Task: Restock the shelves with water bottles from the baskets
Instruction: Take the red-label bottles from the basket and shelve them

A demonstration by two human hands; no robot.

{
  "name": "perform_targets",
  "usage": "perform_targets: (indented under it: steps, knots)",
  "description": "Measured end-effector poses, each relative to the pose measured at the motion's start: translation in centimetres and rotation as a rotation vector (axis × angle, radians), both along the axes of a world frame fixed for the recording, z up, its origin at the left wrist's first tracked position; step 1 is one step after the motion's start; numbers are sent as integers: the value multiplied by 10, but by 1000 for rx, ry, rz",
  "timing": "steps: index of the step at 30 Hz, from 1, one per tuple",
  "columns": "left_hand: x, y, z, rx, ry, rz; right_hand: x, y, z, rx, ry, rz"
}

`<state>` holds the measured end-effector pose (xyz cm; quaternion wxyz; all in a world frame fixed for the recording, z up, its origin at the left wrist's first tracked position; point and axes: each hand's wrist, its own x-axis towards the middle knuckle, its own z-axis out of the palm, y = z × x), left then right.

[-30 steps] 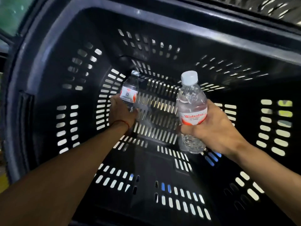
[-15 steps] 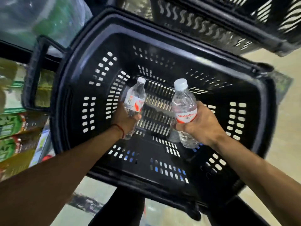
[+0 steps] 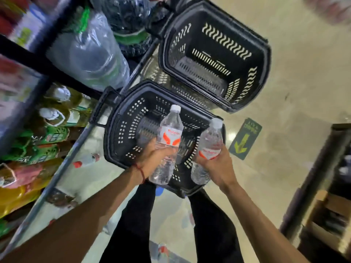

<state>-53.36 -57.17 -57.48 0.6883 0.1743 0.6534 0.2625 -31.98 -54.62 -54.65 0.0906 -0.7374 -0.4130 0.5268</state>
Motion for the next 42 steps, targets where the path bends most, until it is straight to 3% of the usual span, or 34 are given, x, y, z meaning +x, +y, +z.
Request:
perform_targets:
  steps: [9, 19, 27, 35, 42]
  knots:
    - [67, 9, 115, 134, -16, 83, 57, 0, 91, 81, 203, -136]
    - [217, 51, 194, 174, -7, 259, 182, 80, 162, 107, 433, 54]
    - [307, 83, 222, 213, -77, 402, 277, 128, 208, 108, 421, 62]
    - [325, 135, 243, 252, -51, 309, 315, 165, 226, 150, 392, -8]
    - [322, 232, 266, 357, -30, 185, 320, 252, 243, 263, 320, 58]
